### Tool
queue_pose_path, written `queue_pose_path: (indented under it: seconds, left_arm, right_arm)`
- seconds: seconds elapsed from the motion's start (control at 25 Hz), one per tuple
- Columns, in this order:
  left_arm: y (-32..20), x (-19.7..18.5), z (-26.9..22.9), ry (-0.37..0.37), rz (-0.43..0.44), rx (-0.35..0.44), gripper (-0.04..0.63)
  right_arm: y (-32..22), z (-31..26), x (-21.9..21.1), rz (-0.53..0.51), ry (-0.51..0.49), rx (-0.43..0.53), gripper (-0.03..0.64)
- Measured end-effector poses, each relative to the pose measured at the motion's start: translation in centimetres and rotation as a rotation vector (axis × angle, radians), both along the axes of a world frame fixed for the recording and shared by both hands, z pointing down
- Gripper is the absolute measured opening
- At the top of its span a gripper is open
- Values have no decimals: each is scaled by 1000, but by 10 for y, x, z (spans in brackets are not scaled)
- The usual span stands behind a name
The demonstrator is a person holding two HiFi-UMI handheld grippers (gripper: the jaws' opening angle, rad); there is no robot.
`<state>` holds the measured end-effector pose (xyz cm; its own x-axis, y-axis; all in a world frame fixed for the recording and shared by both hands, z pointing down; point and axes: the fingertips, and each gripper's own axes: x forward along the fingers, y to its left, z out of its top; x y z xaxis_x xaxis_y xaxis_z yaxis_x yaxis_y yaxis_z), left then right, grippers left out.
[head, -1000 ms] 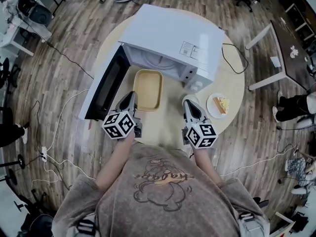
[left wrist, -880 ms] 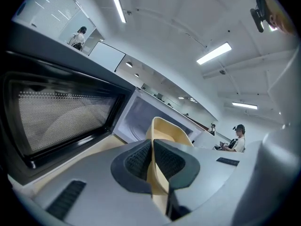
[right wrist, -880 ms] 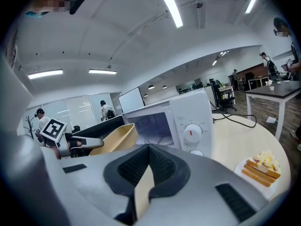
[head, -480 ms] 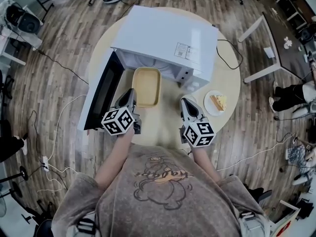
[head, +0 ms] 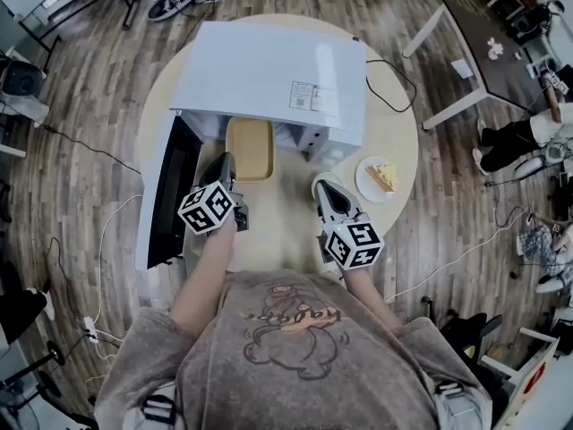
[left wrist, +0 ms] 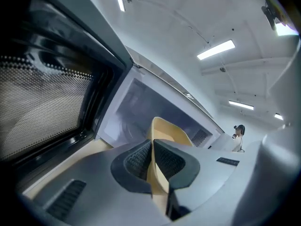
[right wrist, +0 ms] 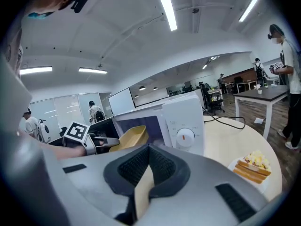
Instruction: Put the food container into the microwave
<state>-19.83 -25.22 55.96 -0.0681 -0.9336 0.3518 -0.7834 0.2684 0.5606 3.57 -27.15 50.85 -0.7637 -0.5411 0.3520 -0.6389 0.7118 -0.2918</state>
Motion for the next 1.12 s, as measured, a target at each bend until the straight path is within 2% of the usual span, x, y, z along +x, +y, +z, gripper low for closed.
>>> queue_pose_path:
  seconds: [0.84,1.12]
  left_arm:
    - [-77,-26,39,56,6,-36,43]
    - [-91,-31,45,45,3,-59,43]
  right_arm:
    - [0,9,3,35,44,-28,3]
    - [-3,14,7,46,54,-39,3]
